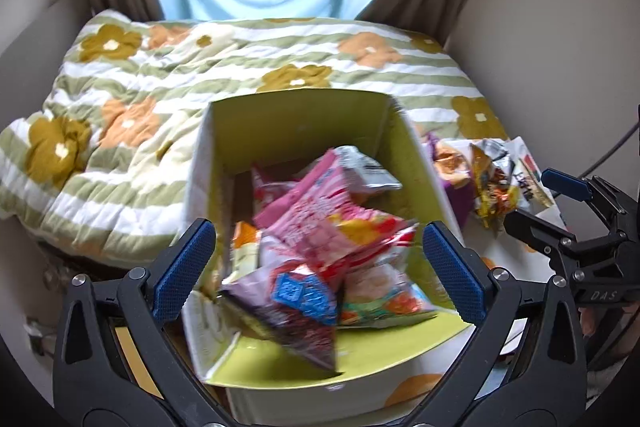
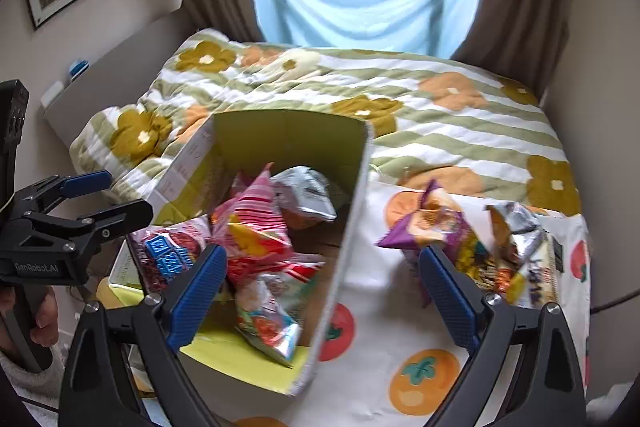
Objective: Organize snacks
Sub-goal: 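Move both tools back over the remaining snacks on the sheet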
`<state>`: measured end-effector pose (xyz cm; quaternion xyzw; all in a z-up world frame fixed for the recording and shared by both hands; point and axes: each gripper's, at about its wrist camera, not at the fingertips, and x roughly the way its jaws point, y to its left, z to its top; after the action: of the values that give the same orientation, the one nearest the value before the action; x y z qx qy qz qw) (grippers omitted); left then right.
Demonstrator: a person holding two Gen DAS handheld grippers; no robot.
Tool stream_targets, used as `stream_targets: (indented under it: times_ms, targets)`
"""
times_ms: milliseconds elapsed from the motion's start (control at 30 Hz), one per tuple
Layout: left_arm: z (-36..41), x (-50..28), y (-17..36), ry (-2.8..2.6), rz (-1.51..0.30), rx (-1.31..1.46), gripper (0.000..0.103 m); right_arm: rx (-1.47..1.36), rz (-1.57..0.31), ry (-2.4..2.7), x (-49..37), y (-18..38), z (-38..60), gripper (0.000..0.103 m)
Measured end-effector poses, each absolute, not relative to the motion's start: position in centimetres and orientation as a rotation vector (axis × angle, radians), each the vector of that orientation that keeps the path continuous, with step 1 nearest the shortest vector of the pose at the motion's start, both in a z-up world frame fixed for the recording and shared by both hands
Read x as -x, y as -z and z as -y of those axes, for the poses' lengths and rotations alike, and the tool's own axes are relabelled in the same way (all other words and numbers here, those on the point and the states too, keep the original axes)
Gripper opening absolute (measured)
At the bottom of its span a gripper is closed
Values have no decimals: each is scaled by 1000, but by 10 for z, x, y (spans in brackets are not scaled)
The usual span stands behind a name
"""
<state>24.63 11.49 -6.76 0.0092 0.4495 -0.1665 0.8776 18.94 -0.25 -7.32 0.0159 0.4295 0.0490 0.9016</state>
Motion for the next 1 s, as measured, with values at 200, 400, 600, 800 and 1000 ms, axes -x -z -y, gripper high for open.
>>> stream_targets:
  times_ms: [200, 400, 600, 800, 1000]
  targets:
    - [-56, -239, 61, 394, -923, -51, 103, -68, -851, -16, -172, 63, 68, 96]
    - [15, -240, 70, 413, -964, -25, 103, -81, -847, 34, -163, 66, 136, 96]
    - [85, -243, 91, 410, -1016, -9, 103, -54, -927, 1, -164, 93, 189, 96]
    - [132, -249, 130, 376, -1117, 49, 103, -3, -1001, -102, -171, 127, 219, 96]
    - [156, -260, 176, 359, -1225, 132, 101, 56, -1032, -212, -179, 160, 230, 96]
